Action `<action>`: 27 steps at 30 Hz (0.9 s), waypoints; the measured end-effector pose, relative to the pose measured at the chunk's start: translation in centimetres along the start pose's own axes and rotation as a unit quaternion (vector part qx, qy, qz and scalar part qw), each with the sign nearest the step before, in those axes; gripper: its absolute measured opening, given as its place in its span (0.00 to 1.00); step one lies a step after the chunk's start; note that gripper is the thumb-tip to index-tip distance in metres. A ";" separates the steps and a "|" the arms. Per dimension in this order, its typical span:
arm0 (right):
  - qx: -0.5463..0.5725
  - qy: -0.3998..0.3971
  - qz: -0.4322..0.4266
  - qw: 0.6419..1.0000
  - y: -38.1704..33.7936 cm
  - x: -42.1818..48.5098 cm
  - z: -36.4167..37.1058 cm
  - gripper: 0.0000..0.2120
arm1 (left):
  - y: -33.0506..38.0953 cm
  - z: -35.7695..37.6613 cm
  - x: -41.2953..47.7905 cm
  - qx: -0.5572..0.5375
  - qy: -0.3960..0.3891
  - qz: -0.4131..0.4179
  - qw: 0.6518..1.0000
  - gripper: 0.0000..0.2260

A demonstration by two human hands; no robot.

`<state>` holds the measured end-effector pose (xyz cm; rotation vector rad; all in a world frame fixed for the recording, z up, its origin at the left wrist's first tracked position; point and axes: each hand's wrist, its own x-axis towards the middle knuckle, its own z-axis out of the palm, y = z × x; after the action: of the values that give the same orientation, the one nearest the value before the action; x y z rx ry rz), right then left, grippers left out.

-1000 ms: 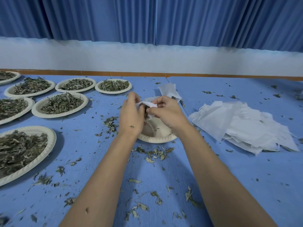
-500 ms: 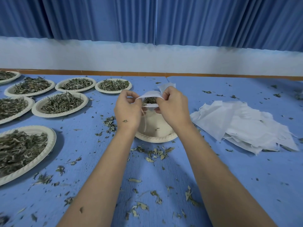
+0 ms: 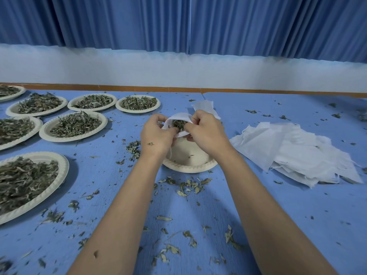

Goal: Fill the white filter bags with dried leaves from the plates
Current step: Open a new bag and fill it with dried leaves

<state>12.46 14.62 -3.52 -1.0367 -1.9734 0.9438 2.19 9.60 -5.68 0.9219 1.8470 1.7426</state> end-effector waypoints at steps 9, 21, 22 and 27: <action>-0.042 -0.009 -0.007 0.999 0.5 -0.1 -0.1 0.13 | -0.3 0.1 0.3 0.097 0.040 0.026 0.994 0.13; -0.009 0.008 0.027 1.000 0.9 0.2 0.1 0.08 | -0.3 0.1 -0.2 0.180 0.038 0.107 0.977 0.04; -0.004 0.007 0.026 1.000 0.8 0.2 0.1 0.06 | -0.3 0.1 -0.2 0.180 0.041 0.103 0.977 0.04; -0.034 0.005 0.013 0.999 0.7 -0.1 0.1 0.17 | 0.3 0.2 0.0 0.141 0.051 0.049 0.987 0.08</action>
<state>12.62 14.83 -4.18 -1.1040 -2.0009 0.8900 2.35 9.70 -5.41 1.0613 2.1907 1.6382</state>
